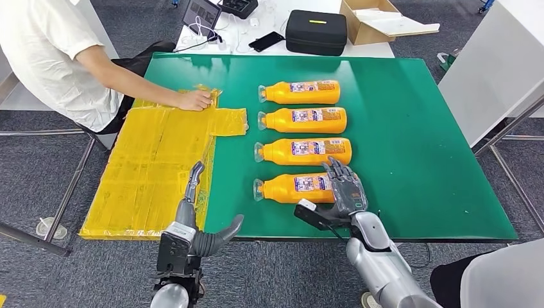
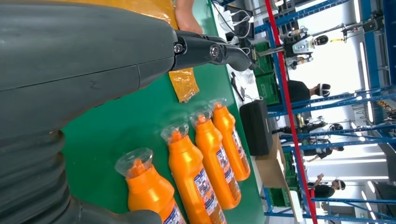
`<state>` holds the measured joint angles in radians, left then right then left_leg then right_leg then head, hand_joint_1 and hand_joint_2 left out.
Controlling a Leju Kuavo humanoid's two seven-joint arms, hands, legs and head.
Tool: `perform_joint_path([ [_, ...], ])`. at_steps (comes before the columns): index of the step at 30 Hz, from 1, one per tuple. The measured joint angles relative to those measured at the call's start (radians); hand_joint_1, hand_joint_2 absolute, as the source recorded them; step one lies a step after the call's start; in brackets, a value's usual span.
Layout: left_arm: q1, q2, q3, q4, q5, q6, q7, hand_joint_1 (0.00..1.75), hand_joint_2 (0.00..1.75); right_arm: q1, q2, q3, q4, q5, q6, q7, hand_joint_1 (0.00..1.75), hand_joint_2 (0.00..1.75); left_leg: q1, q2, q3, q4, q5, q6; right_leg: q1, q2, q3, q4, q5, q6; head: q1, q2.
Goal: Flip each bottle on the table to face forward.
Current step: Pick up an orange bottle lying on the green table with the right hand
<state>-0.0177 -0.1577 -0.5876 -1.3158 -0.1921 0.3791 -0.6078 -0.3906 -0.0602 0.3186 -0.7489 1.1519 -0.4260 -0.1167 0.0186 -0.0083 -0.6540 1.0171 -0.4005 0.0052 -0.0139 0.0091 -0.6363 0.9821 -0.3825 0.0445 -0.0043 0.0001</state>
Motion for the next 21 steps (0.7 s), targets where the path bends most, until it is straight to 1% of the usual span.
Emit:
perform_joint_path([
  [3,-0.001,-0.008,-0.001,0.0,-0.014,0.005,0.009,0.0,1.75,-0.037,-0.004,0.028,0.021,0.014,0.058,0.042,0.0,1.75,0.0,0.001,0.004,0.0,0.0,0.0,0.0,0.0,0.003,0.0,0.0,0.0,0.0,0.0],
  [4,-0.001,-0.01,-0.002,0.0,-0.016,0.006,0.011,0.0,1.75,-0.046,-0.005,0.036,0.027,0.017,0.072,0.05,0.31,1.75,0.0,0.0,0.005,0.0,0.0,0.0,0.0,0.0,0.004,0.0,0.0,0.0,0.0,0.0],
  [7,-0.001,-0.015,-0.003,-0.001,-0.023,0.006,0.017,0.0,1.75,-0.065,-0.005,0.056,0.038,0.019,0.114,0.068,1.61,1.75,0.0,0.0,0.006,0.0,0.0,0.0,0.0,0.0,0.006,0.0,0.0,0.0,0.0,0.0],
  [8,-0.001,-0.016,-0.003,-0.001,-0.026,0.005,0.018,0.0,1.75,-0.069,-0.005,0.063,0.041,0.018,0.131,0.074,1.74,1.75,0.0,0.0,0.007,0.0,0.0,0.0,0.0,0.0,0.007,0.0,0.0,0.0,0.0,0.0],
  [15,-0.002,-0.024,-0.002,-0.001,-0.032,-0.002,0.02,0.0,1.75,-0.102,-0.01,0.1,0.051,-0.003,0.212,0.092,1.75,1.75,0.0,0.0,0.009,0.0,0.001,0.0,0.0,0.0,0.009,0.0,0.0,0.0,0.0,0.0],
  [21,-0.003,-0.026,-0.002,-0.001,-0.039,-0.006,0.02,0.0,1.75,-0.121,-0.017,0.116,0.061,-0.025,0.23,0.082,1.75,1.75,0.0,0.0,0.009,0.0,0.001,0.0,0.0,0.0,0.009,0.0,0.0,0.0,0.0,0.0],
])
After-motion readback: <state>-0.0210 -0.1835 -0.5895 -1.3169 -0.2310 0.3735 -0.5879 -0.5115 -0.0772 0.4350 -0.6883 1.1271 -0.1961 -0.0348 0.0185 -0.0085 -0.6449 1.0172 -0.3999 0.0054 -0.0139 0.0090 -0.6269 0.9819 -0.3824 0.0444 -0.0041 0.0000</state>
